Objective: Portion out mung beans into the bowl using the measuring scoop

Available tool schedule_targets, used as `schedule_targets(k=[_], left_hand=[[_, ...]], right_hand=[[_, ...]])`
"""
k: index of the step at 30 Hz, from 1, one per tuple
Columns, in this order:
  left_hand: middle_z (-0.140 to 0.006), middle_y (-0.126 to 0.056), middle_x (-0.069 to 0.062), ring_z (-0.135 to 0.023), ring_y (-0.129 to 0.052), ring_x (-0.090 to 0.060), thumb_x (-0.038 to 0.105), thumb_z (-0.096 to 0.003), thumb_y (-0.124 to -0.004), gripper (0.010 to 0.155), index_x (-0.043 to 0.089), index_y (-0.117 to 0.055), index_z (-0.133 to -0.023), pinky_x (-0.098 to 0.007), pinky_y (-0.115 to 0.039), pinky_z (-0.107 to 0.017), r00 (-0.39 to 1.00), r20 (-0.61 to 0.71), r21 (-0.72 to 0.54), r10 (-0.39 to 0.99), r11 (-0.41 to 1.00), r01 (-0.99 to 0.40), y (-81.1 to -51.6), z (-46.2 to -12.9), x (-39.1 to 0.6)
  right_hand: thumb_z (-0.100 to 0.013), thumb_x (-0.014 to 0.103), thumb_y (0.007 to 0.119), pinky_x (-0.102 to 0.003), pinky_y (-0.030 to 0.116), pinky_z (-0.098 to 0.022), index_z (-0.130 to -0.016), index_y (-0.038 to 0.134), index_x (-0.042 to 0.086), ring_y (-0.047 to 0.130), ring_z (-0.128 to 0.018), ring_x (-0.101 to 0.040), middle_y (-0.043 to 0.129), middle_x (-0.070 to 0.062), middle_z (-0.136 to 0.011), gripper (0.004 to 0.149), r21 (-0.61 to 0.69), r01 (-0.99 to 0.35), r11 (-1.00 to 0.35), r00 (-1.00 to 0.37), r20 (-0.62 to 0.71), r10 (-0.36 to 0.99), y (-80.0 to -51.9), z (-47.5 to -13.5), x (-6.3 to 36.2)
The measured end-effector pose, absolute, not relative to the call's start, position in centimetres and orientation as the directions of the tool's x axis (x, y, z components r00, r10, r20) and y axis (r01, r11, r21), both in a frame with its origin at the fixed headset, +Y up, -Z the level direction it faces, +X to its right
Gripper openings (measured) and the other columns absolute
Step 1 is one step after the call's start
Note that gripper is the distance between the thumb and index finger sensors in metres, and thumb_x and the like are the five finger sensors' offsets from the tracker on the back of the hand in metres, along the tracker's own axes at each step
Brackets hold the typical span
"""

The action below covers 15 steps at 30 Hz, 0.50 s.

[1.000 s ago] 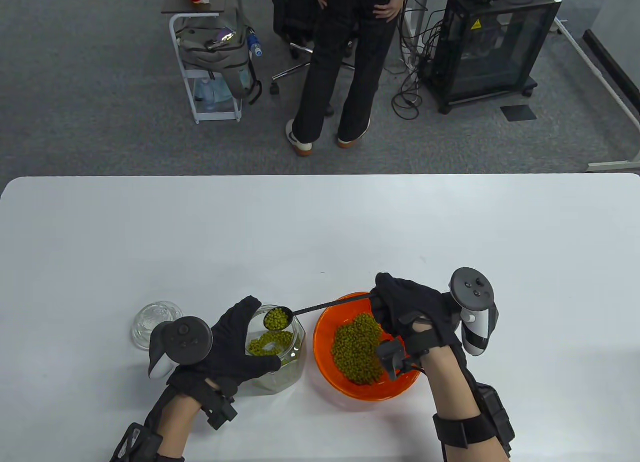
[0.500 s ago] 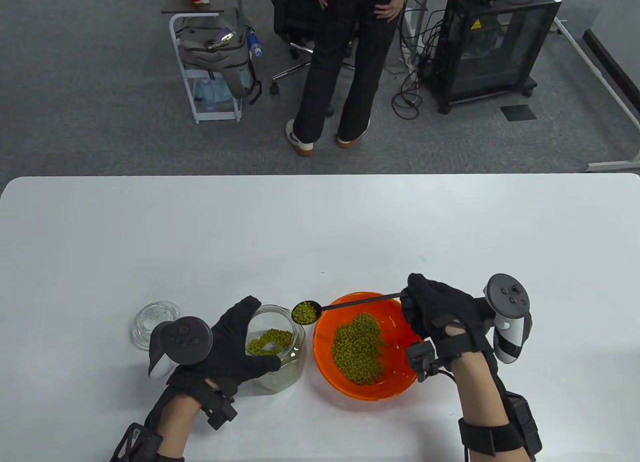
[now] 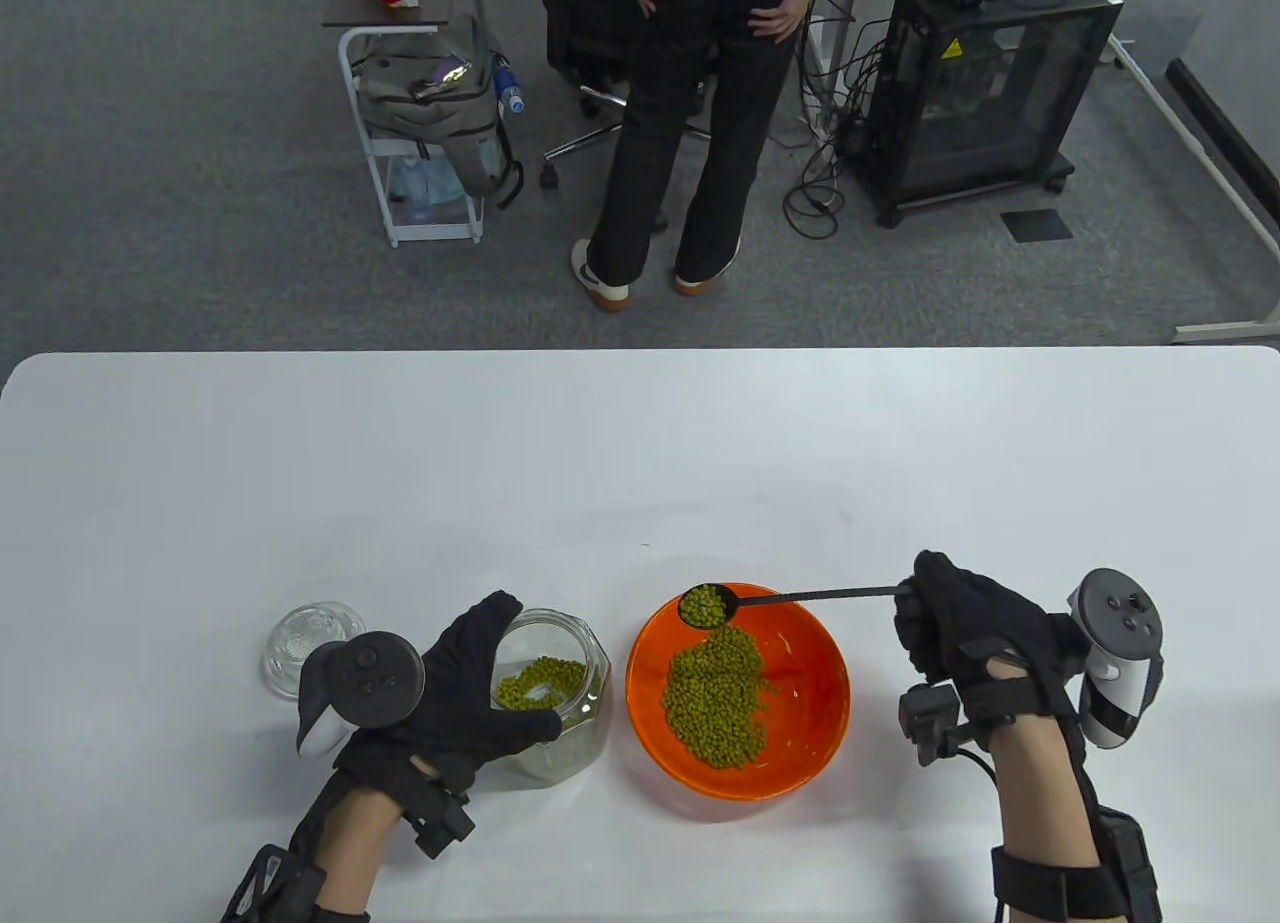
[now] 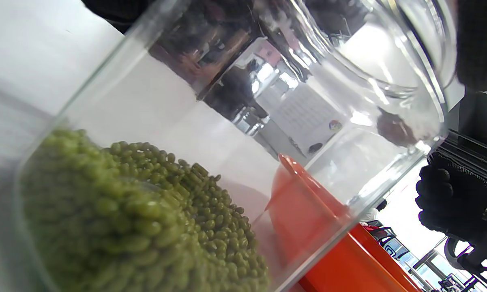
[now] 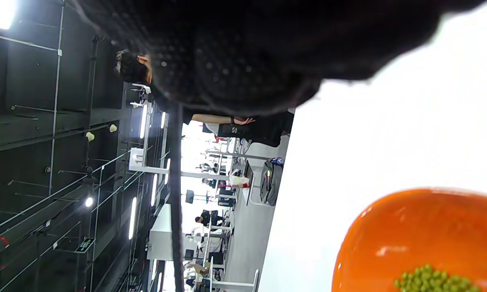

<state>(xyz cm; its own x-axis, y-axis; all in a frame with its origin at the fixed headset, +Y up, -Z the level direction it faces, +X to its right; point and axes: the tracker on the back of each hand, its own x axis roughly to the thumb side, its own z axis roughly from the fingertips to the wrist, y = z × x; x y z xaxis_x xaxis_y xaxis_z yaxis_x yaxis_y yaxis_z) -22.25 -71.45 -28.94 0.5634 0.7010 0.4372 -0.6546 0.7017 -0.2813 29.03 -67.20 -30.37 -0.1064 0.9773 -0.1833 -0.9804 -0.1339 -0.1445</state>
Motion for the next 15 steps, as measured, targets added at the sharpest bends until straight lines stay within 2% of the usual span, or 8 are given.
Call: schedule_targets(k=[12,15], left_hand=[[-0.116,-0.038,-0.027,-0.105,-0.056,-0.059,0.083,-0.0396,-0.086,0.122,0.005,-0.024,-0.110,-0.074,-0.054,-0.072,0.561,0.436,-0.289,0.703,0.700,-0.653,-71.5,-29.0,-22.2],[-0.116,-0.038,-0.028,-0.105,-0.056,-0.059,0.083,-0.0395,-0.086,0.123,0.004,-0.024,-0.110,-0.074,-0.054,-0.072,0.562,0.436,-0.288,0.703,0.701,-0.652,-71.4,-29.0,-22.2]], right_hand=[[-0.049,0.048,0.078,-0.035,0.086,-0.014,-0.054,0.099,0.009,0.099,-0.015,-0.020,0.103,-0.010,-0.038,0.044,-0.189,-0.967,-0.173,-0.133,-0.205,0.970,-68.7,-29.7,32.8],[-0.049,0.047,0.078,-0.035,0.086,-0.014,-0.054,0.099,0.009,0.099,-0.015,-0.020,0.103,-0.010,-0.038,0.044,-0.189,-0.957,-0.222,-0.182,-0.209,0.961,-68.9,-29.5,33.1]])
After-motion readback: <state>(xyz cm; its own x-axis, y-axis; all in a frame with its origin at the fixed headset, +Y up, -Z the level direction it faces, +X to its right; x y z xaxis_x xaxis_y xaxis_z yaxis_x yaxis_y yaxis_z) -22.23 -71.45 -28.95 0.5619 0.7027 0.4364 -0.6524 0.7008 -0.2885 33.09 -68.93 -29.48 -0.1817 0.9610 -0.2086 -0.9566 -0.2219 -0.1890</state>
